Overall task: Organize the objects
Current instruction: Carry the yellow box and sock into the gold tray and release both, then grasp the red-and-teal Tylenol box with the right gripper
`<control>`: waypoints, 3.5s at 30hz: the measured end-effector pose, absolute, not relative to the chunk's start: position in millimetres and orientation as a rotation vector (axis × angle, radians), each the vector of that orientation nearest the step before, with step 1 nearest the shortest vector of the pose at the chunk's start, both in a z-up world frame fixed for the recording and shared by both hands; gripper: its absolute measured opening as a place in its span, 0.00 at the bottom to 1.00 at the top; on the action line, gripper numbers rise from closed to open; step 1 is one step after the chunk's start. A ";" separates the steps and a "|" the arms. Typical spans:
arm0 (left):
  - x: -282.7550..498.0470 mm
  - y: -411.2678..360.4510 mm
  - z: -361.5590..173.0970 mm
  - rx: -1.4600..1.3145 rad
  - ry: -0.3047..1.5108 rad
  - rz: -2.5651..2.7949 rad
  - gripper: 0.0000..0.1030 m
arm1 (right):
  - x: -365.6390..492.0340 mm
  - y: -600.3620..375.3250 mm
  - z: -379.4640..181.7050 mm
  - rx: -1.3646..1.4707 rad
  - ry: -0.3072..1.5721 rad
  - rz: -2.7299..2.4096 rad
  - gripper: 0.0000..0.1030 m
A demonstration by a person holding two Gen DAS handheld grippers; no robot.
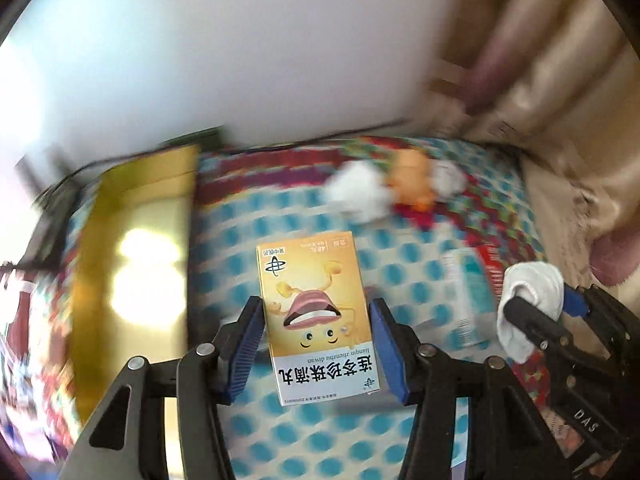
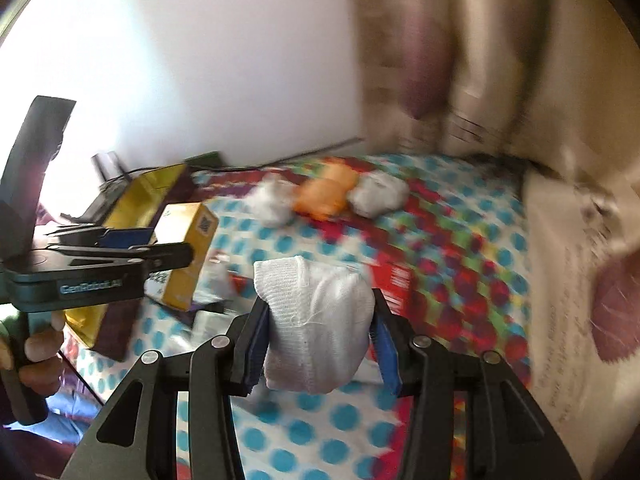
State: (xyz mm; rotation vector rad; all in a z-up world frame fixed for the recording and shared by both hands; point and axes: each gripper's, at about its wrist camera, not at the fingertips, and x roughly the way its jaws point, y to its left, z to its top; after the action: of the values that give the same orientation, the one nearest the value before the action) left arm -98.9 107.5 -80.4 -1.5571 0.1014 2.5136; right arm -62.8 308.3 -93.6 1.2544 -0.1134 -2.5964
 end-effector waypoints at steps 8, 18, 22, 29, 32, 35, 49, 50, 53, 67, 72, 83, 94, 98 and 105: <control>-59.1 -14.3 -88.5 -1.679 -0.002 2.711 0.53 | -76.9 181.2 -75.0 1.107 0.031 -2.368 0.43; -54.4 -66.4 -117.9 -1.728 -0.083 2.694 0.53 | -96.6 69.1 -69.4 1.057 0.099 -2.224 0.43; -58.6 -69.1 -125.1 -1.720 -0.066 2.677 0.55 | -109.1 47.4 -76.0 1.077 0.138 -2.228 0.43; -59.5 -78.9 -126.0 -1.697 -0.097 2.668 0.55 | -130.5 20.6 -85.2 1.104 0.209 -2.235 0.43; -57.5 -83.3 -123.6 -1.685 -0.096 2.682 0.55 | -139.1 10.6 -91.5 1.120 0.234 -2.235 0.43; -54.9 -87.7 -120.2 -1.669 -0.101 2.694 0.55 | -145.1 3.4 -96.7 1.130 0.254 -2.236 0.44; -47.2 -103.0 -109.1 -1.644 -0.103 2.763 0.55 | -146.5 -15.8 -98.3 1.062 0.333 -2.264 0.80; -46.9 -102.0 -107.6 -1.637 -0.098 2.768 0.55 | -144.2 -13.8 -94.9 1.055 0.344 -2.271 0.80; -46.2 -95.7 -103.3 -1.614 -0.079 2.770 0.55 | -131.3 8.2 -83.1 1.029 0.318 -2.303 0.80; -54.6 -4.8 -97.3 -1.512 0.064 2.635 0.55 | -86.4 246.5 -97.5 1.349 0.158 -2.728 0.79; -55.1 19.7 -100.6 -1.517 0.106 2.602 0.55 | -98.9 293.3 -122.6 1.468 0.074 -2.796 0.73; -55.8 44.8 -102.2 -1.521 0.154 2.606 0.55 | -121.9 299.4 -168.1 1.581 0.074 -2.720 0.68; -47.4 71.8 -111.8 -1.473 0.150 2.519 0.55 | -128.4 299.1 -177.2 1.565 0.221 -2.768 0.68; -62.8 78.3 -117.4 -1.516 0.168 2.540 0.55 | -130.6 315.6 -189.6 1.623 0.052 -2.736 0.69; -118.8 123.3 -123.9 -1.489 0.214 2.484 0.55 | -116.6 326.6 -181.6 1.544 -0.010 -2.737 0.67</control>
State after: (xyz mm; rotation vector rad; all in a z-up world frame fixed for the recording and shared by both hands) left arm -118.8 123.3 -123.9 -1.4891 0.2137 2.4838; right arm -116.6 326.6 -181.6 1.5442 -0.0095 -2.7371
